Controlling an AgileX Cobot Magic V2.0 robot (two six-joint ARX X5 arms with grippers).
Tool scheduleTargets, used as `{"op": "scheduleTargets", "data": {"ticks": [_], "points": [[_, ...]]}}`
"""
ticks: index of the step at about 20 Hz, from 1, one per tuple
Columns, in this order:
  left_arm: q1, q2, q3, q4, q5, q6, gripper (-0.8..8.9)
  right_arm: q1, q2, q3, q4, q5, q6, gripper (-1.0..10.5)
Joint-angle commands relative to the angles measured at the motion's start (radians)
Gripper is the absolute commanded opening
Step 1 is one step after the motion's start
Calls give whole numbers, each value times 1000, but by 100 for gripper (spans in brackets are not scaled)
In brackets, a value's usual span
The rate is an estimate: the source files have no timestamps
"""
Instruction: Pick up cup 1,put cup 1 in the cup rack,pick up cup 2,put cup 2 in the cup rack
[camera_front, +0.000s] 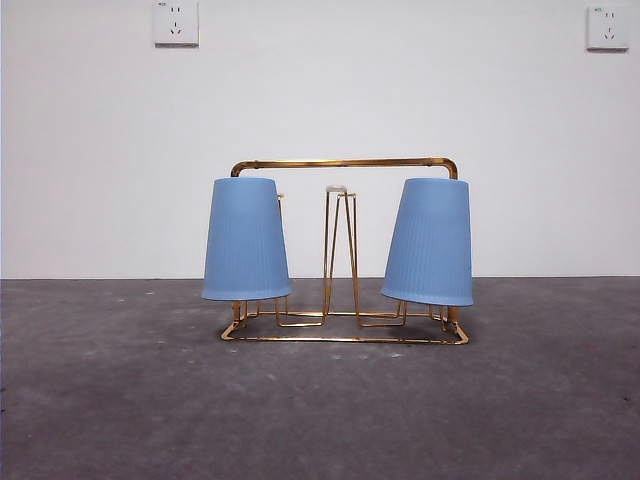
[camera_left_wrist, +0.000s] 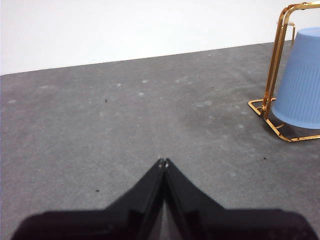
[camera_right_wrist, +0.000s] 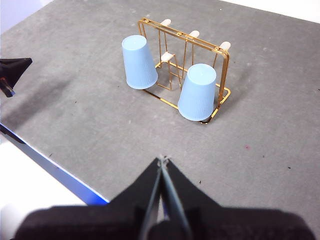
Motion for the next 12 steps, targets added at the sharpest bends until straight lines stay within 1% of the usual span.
{"op": "scheduleTargets", "data": {"ticks": [1, 7, 8, 9, 10, 11, 12], "points": [[3, 1, -11, 6, 3, -6, -3, -1, 1, 2, -22, 1, 11, 2], [3, 1, -11, 6, 3, -6, -3, -1, 1, 2, -22, 1, 11, 2], [3, 1, -11, 6, 3, -6, -3, -14, 0, 2, -19, 16, -25, 2], [3, 1, -11, 6, 3, -6, -3, -43, -2, 2, -5, 43, -56, 1], [3, 2, -11, 6, 3, -6, -3, -103, -2, 2, 27, 65, -87, 2], [3, 2, -11, 6, 3, -6, -3, -170, -2, 2, 66, 59, -113, 2], [3, 2, -11, 6, 3, -6, -3, -267, -2, 0, 117, 26, -137, 2]]}}
